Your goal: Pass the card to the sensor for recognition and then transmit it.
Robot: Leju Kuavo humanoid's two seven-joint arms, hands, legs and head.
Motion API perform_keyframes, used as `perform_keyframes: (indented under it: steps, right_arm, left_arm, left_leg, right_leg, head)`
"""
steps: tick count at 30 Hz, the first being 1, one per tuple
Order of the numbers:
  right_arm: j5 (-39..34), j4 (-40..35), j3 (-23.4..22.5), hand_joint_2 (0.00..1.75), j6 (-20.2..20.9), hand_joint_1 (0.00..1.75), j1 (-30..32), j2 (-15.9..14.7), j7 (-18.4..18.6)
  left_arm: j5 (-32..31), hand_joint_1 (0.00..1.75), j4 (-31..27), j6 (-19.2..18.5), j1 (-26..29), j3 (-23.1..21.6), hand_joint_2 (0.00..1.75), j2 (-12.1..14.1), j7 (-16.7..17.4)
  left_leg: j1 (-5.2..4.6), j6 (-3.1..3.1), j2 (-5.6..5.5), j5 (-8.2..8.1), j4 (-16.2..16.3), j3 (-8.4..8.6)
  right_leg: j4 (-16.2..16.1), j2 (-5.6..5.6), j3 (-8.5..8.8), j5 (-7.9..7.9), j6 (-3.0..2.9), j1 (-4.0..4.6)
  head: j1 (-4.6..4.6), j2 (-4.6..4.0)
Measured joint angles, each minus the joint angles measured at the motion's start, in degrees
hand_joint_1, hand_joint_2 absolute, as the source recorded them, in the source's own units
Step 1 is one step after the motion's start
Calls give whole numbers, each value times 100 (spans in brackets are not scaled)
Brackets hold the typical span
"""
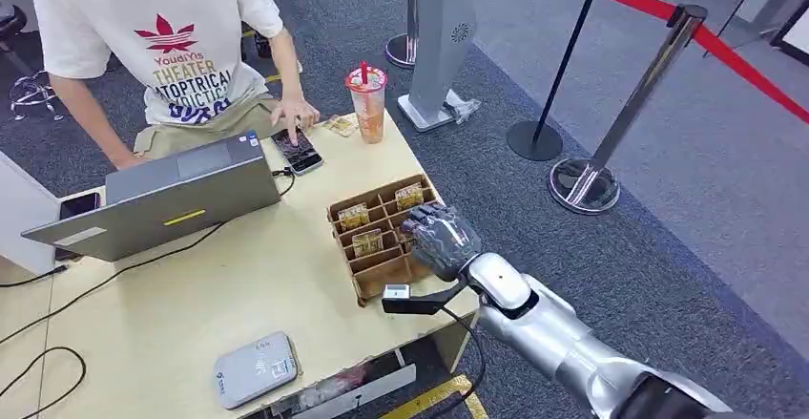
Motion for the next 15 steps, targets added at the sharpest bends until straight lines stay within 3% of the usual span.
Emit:
perform_keyframes:
  steps: [3, 5, 15]
  right_arm:
    - [0, 24, 0, 175, 17, 131, -26, 0, 0]
    - [0, 42, 0, 175, 24, 138, -35, 0, 0]
    - [-2, 107, 0, 175, 54, 145, -76, 0, 2]
  left_arm:
    - [0, 0, 0, 0, 0, 0, 0, 0, 0]
    - [0, 0, 0, 0, 0, 0, 0, 0, 0]
    - [0, 0, -2, -2, 0, -2, 0, 0, 0]
  left_leg:
    - [0, 0, 0, 0, 0, 0]
    - [0, 0, 0, 0, 0, 0]
    - [0, 0, 0, 0, 0, 1]
  right_leg:
    - [0, 0, 0, 0, 0, 0]
    - [0, 0, 0, 0, 0, 0]
    - [0, 0, 0, 0, 0, 0]
  head:
    - [0, 0]
    - [0, 0]
    - [0, 0]
